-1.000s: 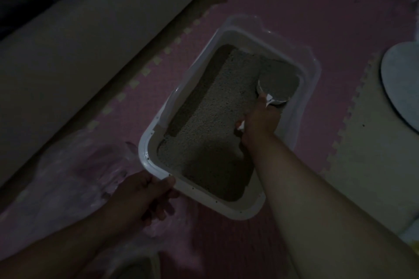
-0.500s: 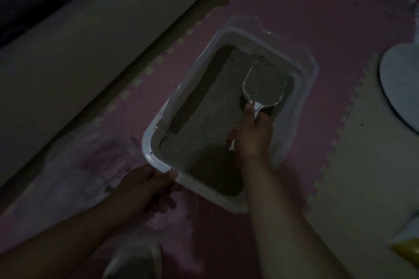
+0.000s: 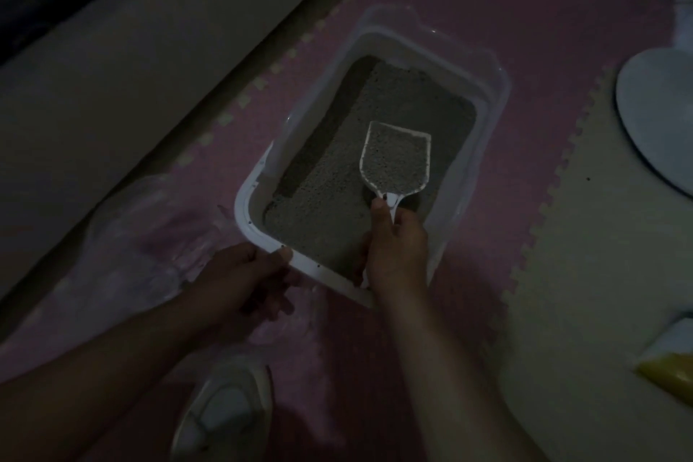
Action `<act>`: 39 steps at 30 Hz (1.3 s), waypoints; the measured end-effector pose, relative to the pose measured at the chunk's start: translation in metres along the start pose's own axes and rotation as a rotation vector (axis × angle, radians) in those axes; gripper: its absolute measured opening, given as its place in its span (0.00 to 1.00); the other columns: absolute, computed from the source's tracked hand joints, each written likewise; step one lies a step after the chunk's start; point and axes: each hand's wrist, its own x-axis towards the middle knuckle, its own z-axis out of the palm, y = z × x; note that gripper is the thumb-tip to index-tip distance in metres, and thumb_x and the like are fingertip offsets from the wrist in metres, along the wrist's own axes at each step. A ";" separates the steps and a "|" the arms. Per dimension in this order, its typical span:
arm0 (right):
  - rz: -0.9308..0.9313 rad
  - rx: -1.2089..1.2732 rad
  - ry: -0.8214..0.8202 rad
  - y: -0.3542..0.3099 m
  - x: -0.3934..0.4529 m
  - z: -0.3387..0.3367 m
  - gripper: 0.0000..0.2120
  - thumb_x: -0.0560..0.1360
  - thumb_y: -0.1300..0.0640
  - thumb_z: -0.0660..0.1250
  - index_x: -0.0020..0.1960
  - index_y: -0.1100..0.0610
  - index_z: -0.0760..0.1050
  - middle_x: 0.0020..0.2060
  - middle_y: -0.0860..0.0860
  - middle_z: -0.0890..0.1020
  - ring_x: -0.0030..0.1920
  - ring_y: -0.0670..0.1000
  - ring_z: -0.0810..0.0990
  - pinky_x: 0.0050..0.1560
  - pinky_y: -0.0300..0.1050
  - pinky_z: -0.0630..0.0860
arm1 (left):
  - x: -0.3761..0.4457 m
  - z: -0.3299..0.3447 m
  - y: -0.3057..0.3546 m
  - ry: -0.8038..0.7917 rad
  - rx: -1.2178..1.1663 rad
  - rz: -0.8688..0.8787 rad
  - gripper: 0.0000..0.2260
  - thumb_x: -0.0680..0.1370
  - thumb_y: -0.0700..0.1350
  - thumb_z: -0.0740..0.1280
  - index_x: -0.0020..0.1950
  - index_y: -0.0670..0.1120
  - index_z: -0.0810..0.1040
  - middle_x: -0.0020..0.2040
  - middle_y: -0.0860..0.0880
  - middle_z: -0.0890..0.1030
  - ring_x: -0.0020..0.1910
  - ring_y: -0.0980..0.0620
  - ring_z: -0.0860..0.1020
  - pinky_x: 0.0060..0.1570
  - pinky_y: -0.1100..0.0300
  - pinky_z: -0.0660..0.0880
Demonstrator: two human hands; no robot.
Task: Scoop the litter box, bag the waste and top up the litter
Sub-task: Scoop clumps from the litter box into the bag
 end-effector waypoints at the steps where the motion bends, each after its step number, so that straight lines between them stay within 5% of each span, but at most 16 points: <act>1: -0.017 -0.006 -0.001 -0.001 -0.004 -0.004 0.18 0.80 0.43 0.62 0.38 0.55 0.73 0.33 0.53 0.78 0.36 0.53 0.79 0.38 0.46 0.73 | 0.000 0.000 0.000 -0.003 0.005 -0.004 0.24 0.75 0.58 0.69 0.53 0.35 0.82 0.42 0.34 0.85 0.41 0.32 0.83 0.38 0.52 0.72; 3: -0.031 -0.026 -0.012 0.001 -0.010 -0.008 0.17 0.81 0.45 0.63 0.38 0.54 0.72 0.33 0.51 0.77 0.36 0.49 0.76 0.37 0.44 0.69 | -0.001 0.001 -0.001 -0.009 -0.005 -0.006 0.25 0.76 0.58 0.69 0.53 0.34 0.81 0.42 0.34 0.85 0.38 0.36 0.82 0.35 0.55 0.71; 8: 0.023 -0.061 -0.085 0.004 -0.029 -0.015 0.20 0.78 0.36 0.60 0.42 0.52 0.74 0.34 0.52 0.81 0.37 0.54 0.82 0.42 0.55 0.80 | -0.003 0.004 -0.002 -0.005 -0.041 0.001 0.22 0.79 0.54 0.68 0.55 0.33 0.80 0.42 0.36 0.86 0.31 0.43 0.82 0.29 0.58 0.73; 13: 0.016 -0.079 -0.096 0.010 -0.043 -0.033 0.18 0.79 0.37 0.60 0.42 0.49 0.74 0.32 0.50 0.81 0.34 0.53 0.82 0.39 0.51 0.80 | -0.007 0.006 -0.003 0.005 -0.023 0.030 0.22 0.80 0.55 0.67 0.53 0.33 0.81 0.42 0.34 0.85 0.31 0.42 0.81 0.32 0.56 0.70; 19: 0.060 -0.087 -0.137 0.016 -0.052 -0.039 0.16 0.75 0.31 0.58 0.44 0.41 0.74 0.33 0.50 0.82 0.33 0.57 0.83 0.40 0.63 0.82 | -0.007 0.008 -0.004 0.031 0.006 0.028 0.23 0.80 0.56 0.67 0.53 0.34 0.81 0.43 0.34 0.85 0.30 0.45 0.81 0.31 0.58 0.70; 23: 0.065 -0.098 -0.135 0.019 -0.058 -0.042 0.20 0.72 0.27 0.57 0.46 0.42 0.74 0.34 0.51 0.81 0.35 0.58 0.83 0.40 0.64 0.82 | -0.009 0.010 -0.002 0.044 0.016 0.014 0.21 0.80 0.54 0.66 0.56 0.36 0.80 0.44 0.43 0.87 0.29 0.49 0.81 0.26 0.61 0.72; 29: 0.081 -0.084 -0.166 0.022 -0.068 -0.055 0.18 0.73 0.30 0.58 0.44 0.43 0.74 0.32 0.51 0.81 0.32 0.58 0.82 0.39 0.66 0.81 | -0.008 0.013 -0.003 0.064 0.013 0.022 0.22 0.81 0.54 0.66 0.55 0.33 0.79 0.43 0.40 0.87 0.26 0.50 0.79 0.22 0.63 0.70; 39: 0.171 -0.009 -0.278 0.020 -0.092 -0.070 0.15 0.80 0.38 0.61 0.44 0.48 0.74 0.26 0.49 0.78 0.24 0.50 0.78 0.31 0.52 0.79 | -0.004 0.011 -0.009 0.070 0.009 0.025 0.21 0.80 0.56 0.67 0.52 0.37 0.82 0.45 0.39 0.86 0.28 0.48 0.80 0.28 0.59 0.72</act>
